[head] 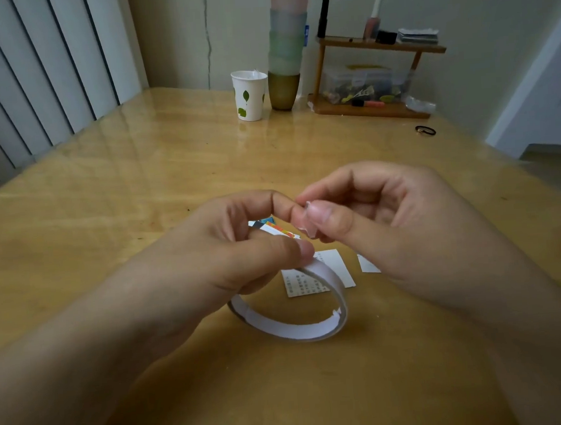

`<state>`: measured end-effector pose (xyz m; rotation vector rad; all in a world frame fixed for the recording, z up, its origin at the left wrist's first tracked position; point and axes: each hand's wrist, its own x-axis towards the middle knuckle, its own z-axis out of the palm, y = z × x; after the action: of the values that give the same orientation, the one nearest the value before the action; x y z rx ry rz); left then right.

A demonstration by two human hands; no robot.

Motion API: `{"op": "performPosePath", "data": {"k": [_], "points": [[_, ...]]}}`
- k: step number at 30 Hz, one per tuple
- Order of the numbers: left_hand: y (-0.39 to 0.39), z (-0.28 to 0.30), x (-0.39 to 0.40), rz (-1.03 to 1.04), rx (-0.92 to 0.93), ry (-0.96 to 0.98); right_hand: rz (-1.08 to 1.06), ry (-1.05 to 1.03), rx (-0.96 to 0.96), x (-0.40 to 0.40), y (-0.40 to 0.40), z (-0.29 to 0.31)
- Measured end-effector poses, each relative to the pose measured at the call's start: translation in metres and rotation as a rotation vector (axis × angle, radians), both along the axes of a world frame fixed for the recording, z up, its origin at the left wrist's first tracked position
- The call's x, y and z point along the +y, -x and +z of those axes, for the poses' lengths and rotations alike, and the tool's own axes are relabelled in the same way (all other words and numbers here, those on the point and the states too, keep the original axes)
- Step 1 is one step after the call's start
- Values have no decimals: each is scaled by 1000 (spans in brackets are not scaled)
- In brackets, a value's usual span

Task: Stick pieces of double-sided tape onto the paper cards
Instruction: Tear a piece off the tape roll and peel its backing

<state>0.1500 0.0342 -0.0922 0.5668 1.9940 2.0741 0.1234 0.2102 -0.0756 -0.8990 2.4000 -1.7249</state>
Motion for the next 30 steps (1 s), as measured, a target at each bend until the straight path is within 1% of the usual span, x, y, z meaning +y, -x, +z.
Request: {"op": "performPosePath", "data": {"k": [4,7,12,20,24,30], "points": [[1,-1,0,64,13,46,-48,-13,11,1,0,1],[0,0,0,56,20,44,-43,-30,1,1,1,-1],[-1,1,1,63,16,60,-33,45,-57,1,2,1],[0,2,1,85,-6,50,-40,-27,36,0,1,-3],[0,0,-1,54,3,55,-77,-50,22,-1,0,-3],[2,-1,-1,69,5,67,-110,-55,-5,-4,-2,-3]]}}
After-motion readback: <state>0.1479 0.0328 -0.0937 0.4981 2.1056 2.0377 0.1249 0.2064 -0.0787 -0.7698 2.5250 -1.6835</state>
